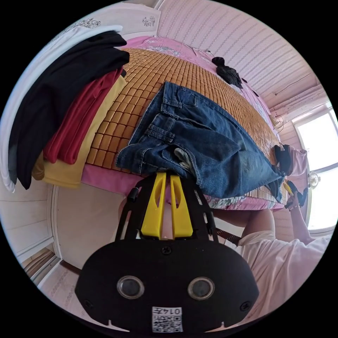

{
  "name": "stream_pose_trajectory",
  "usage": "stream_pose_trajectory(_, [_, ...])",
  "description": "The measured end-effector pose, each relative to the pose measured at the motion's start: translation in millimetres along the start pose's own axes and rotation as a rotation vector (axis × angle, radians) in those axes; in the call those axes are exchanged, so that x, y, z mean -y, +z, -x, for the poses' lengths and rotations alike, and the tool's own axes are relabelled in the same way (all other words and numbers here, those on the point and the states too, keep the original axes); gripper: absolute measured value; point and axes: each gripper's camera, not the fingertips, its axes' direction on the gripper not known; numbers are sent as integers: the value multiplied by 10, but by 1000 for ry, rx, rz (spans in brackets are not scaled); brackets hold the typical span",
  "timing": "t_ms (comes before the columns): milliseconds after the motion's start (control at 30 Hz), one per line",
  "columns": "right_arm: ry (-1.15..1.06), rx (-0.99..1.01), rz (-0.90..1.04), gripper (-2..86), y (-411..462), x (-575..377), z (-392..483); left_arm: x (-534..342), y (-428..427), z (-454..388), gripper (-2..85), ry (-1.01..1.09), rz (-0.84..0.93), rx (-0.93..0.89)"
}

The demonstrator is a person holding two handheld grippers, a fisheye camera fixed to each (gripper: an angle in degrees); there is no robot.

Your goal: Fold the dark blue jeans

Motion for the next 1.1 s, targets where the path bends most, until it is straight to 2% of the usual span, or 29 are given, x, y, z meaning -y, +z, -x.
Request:
stream_pose_trajectory(67, [5,-13,28,120,174,105,95,2,-48,87,-8,-16,-1,-20])
stream_pose_trajectory(133, [53,-139,137,93,508,232,78,7,-85,110,-8,-9,-3,-11])
stream_pose_trajectory(167, [74,-128,168,77,570,260,43,12,-118,120,-9,-9,-13,-2])
stream_pose_trajectory(200, [125,-36,190,46,604,309,-36,15,-139,129,-9,-16,-23,1])
stream_pose_trajectory(267, [124,106,148,30,496,374,-64,43,-277,190,-9,-48,-93,-10])
stream_pose_trajectory(367, [-100,248,14,21,16,447,108,94,-499,247,-9,-55,-196,9])
stream_pose_trajectory(433, [-290,382,-181,21,-606,255,252,105,-624,292,-9,-39,-229,19])
stream_pose_trajectory(533, [-311,450,-271,29,-1019,-212,163,-36,-776,380,-9,-18,-259,29])
stream_pose_trajectory(600, [-258,390,-255,42,-979,-531,36,-205,-773,435,-9,-5,-235,41])
stream_pose_trajectory(733, [38,122,20,32,-425,-1056,-414,-669,-478,733,-10,-109,-84,33])
stream_pose_trajectory(833, [273,-11,-33,22,-465,-1231,-669,-945,-544,999,-10,-235,-89,17])
stream_pose_trajectory(967, [279,-34,-179,23,-638,-1078,-537,-926,-807,1049,-9,-212,-165,25])
stream_pose_trajectory(1100, [160,-223,-237,37,-567,-627,89,-566,-716,848,-7,-110,-126,49])
